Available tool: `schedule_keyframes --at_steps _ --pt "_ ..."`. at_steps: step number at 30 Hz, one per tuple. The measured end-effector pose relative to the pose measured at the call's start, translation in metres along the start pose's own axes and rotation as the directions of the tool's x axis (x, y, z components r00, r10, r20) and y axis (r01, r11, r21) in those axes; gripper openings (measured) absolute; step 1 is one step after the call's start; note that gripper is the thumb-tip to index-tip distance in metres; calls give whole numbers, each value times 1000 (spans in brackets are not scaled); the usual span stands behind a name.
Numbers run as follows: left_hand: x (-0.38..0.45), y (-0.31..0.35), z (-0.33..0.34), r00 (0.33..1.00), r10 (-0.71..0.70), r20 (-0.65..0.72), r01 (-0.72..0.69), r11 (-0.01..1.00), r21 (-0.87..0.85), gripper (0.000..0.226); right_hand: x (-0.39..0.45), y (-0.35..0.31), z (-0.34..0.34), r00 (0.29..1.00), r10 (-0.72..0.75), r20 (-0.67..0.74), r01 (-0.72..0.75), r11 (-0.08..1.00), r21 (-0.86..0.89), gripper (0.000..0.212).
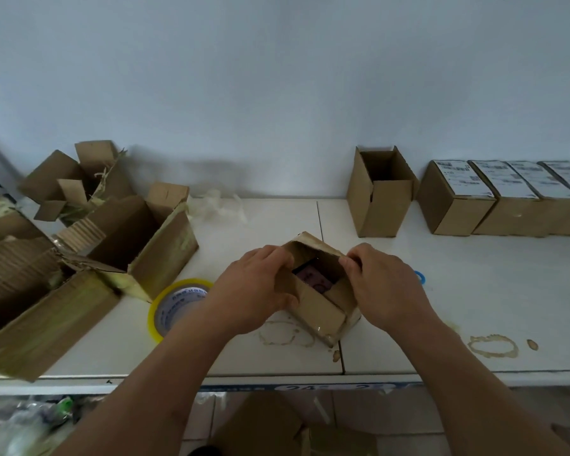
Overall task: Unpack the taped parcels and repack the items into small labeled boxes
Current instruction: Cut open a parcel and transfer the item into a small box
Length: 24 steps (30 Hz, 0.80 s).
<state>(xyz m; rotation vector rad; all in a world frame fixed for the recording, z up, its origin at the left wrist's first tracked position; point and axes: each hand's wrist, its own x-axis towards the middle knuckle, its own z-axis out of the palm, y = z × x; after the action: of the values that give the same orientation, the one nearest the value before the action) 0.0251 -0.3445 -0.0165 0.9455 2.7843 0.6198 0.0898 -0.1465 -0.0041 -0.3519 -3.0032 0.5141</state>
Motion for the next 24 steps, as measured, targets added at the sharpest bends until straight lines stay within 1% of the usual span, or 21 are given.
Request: schedule_keyframes --at_steps 2,3,6,7,10,12,14,16,18,21,22,24 --pt "1 3 2 1000 11 18 -12 1000 28 46 2 1 0 1000 4 -17 -5 998 -58 19" --pt "1 3 3 999 20 26 -21 998 53 45 3 2 0 999 10 -31 -11 999 -31 21" --pt "2 -1 3 999 40 31 -44 992 122 47 7 7 -1 996 33 -79 -19 986 168 29" --pt "2 -2 3 998 54 35 -58 990 128 48 9 9 0 996 40 -86 -21 977 210 30" --pt "3 -1 3 994 94 52 -98 992 76 47 12 13 3 992 98 -82 -68 949 307 32" --pt "3 1 2 993 105 52 -107 993 43 46 14 13 1 990 120 -77 -89 940 329 33" --pt "2 0 1 993 100 55 -102 994 30 45 15 11 -7 997 73 -16 -67 964 258 32" --pt "0 -2 -1 993 90 70 -91 996 18 42 16 4 -17 996 -13 87 2 993 121 28" --pt "0 -3 -1 993 86 82 -85 996 -17 39 21 -8 -21 983 -71 170 66 997 32 30" --pt "0 -6 -2 992 93 90 -88 994 -65 36 40 -29 -18 948 -138 286 142 990 8 45" --pt "0 -8 -3 991 97 92 -90 993 -81 36 46 -34 -16 938 -164 305 168 986 12 49" --pt "0 -11 -3 990 102 95 -92 990 -110 36 58 -40 -16 933 -200 301 213 977 -11 51"
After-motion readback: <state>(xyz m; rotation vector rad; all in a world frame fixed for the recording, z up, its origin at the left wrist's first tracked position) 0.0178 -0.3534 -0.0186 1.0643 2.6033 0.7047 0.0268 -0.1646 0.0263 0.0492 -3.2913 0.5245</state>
